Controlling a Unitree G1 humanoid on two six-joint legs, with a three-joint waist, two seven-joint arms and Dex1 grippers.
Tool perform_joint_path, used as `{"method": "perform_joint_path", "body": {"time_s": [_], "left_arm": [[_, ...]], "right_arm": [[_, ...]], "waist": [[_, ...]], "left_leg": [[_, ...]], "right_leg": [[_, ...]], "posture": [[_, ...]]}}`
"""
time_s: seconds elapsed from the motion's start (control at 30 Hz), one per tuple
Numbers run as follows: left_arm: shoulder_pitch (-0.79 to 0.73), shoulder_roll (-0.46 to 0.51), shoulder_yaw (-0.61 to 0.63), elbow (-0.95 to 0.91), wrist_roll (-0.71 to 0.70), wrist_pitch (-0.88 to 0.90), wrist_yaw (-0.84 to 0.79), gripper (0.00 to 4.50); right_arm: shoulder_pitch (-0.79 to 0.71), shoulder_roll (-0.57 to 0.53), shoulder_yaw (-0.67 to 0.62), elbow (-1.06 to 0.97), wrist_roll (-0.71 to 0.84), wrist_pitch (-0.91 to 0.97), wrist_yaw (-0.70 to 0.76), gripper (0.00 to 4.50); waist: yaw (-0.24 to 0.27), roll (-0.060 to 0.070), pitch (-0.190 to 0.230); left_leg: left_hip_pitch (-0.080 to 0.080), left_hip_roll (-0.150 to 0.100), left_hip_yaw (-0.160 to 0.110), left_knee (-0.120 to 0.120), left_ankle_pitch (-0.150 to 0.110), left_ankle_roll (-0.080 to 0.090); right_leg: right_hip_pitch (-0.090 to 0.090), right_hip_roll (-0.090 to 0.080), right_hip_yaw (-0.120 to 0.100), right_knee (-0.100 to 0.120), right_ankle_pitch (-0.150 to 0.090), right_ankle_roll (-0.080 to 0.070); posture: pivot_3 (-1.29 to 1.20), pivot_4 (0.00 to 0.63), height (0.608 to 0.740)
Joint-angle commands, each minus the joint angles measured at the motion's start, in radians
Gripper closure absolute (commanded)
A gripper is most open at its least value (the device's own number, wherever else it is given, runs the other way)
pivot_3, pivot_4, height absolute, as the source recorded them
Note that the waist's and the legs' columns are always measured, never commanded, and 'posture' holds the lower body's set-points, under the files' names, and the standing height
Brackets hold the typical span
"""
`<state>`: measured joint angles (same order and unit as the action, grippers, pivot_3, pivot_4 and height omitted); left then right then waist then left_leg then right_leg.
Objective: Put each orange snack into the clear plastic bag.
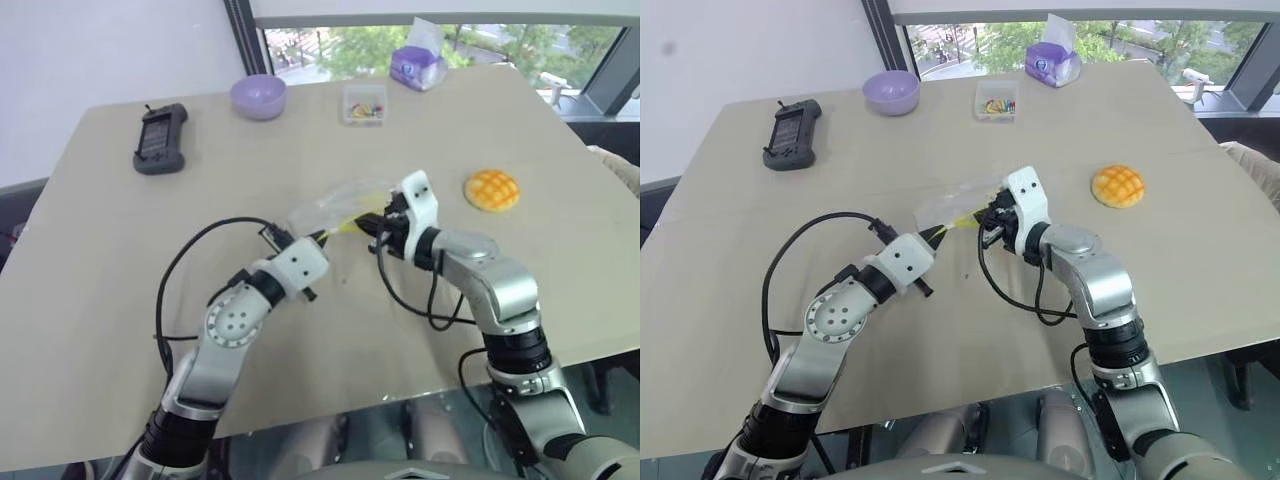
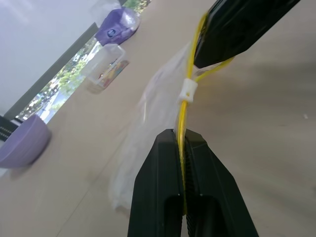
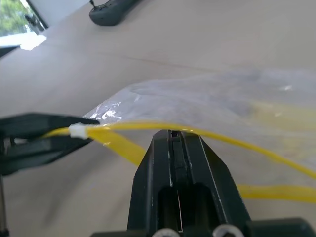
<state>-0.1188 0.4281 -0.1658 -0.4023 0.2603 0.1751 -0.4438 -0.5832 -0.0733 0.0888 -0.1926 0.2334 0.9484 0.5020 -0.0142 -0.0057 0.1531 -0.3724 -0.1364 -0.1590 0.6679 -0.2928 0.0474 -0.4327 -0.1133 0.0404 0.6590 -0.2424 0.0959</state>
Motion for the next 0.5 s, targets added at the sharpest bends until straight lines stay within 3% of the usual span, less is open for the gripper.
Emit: {"method": "perform_joint_path", "body": {"time_s": [0.03,0.13,0.3,0.5], "left_arm": [[-0.004,0.011,0.003,-0.044,-0.02,-0.025,-0.02,4.5],[-0.005,0.017,0.002,-0.043,-0.03,-0.035,-0.036,4.5],[-0.023,0.035,0.003,-0.024,-0.043,-0.06,-0.063,4.5],[-0.059,0.045,0.02,0.01,-0.056,-0.074,-0.076,4.5]], "right_arm": [[-0.04,0.031,-0.047,0.033,0.048,0.029,-0.036,4.44],[-0.056,0.001,0.004,0.081,0.004,-0.055,-0.036,4.44],[-0.091,-0.198,0.322,0.235,-0.295,-0.504,0.052,4.44],[-0.164,-0.311,0.466,0.458,-0.551,-0.959,-0.022,4.44]], "waist": [[-0.001,0.0,0.0],[-0.001,0.0,0.0],[-0.003,0.0,0.0],[-0.008,0.0,0.0]], "left_leg": [[0.0,0.0,0.0,0.0,0.0,0.0],[0.0,0.0,0.0,0.0,0.0,0.0],[0.0,0.0,0.001,0.0,0.0,0.0],[0.0,0.0,0.001,0.0,0.0,0.0]], "right_leg": [[0.0,0.0,0.0,0.0,0.0,0.0],[0.0,0.0,0.0,0.0,0.0,0.0],[0.0,0.0,0.0,0.0,0.0,0.0],[-0.001,0.0,0.0,0.0,0.0,0.0]], "posture": [[0.0,0.15,0.736],[0.0,0.15,0.736],[0.0,0.15,0.736],[0.0,0.15,0.736]]}}
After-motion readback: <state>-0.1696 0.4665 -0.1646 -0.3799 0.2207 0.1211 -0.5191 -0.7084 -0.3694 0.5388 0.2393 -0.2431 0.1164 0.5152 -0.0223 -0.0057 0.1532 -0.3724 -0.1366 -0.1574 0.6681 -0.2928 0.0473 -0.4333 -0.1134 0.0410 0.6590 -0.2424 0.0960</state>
